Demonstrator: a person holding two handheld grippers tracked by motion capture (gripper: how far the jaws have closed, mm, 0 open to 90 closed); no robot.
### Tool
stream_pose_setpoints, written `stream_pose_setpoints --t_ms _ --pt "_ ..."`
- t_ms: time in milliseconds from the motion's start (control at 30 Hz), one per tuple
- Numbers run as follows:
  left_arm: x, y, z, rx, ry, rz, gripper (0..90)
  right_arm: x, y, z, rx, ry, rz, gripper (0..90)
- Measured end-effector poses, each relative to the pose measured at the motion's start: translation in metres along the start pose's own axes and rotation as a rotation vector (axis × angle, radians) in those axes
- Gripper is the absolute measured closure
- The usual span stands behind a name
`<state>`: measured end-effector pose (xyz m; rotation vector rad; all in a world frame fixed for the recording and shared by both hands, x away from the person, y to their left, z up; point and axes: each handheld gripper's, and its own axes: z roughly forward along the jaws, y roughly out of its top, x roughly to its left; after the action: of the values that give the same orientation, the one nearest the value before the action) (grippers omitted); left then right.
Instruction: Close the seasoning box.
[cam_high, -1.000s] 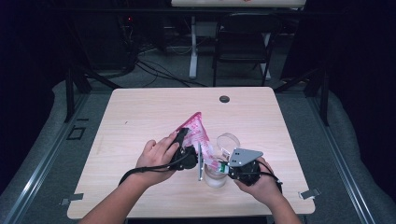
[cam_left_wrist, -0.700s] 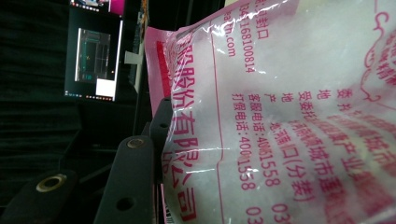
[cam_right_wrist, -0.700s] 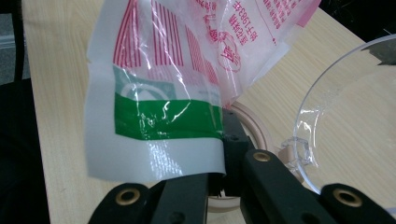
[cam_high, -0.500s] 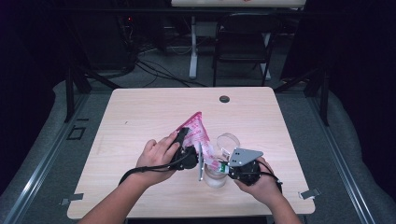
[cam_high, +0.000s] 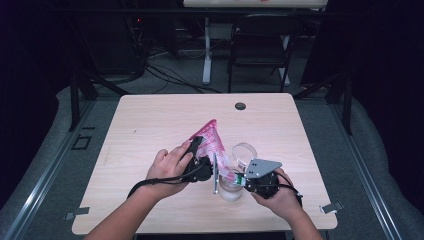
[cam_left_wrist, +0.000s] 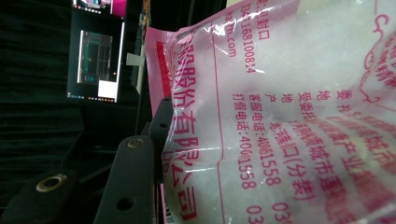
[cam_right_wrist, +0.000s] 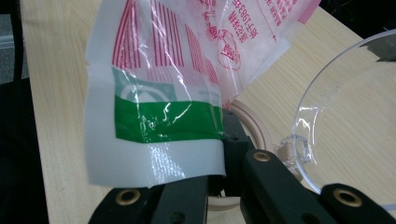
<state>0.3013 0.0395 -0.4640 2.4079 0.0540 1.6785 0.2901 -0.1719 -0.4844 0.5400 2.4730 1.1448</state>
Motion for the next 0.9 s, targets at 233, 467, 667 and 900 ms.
stream_pose_setpoints --t_ms 233,467,667,900 --pt "-0.0001 0.0002 0.0000 0.001 0.000 0.000 60.2 -0.0003 -0.0004 0.0005 0.003 -0.002 -0.001 89.9" --pt "-0.0001 0.0004 -0.0002 0.002 0.001 0.001 60.2 -0.0004 -0.0006 0.0009 0.003 0.001 -0.001 89.9" --pt "0.0000 0.0004 -0.0002 0.000 0.003 0.000 60.2 -0.0004 -0.0009 0.0012 0.002 -0.001 0.000 90.0" --pt "0.0000 0.0006 -0.0003 -0.001 0.004 0.001 60.3 -0.0003 -0.0010 0.0015 0.003 0.000 0.000 89.9"
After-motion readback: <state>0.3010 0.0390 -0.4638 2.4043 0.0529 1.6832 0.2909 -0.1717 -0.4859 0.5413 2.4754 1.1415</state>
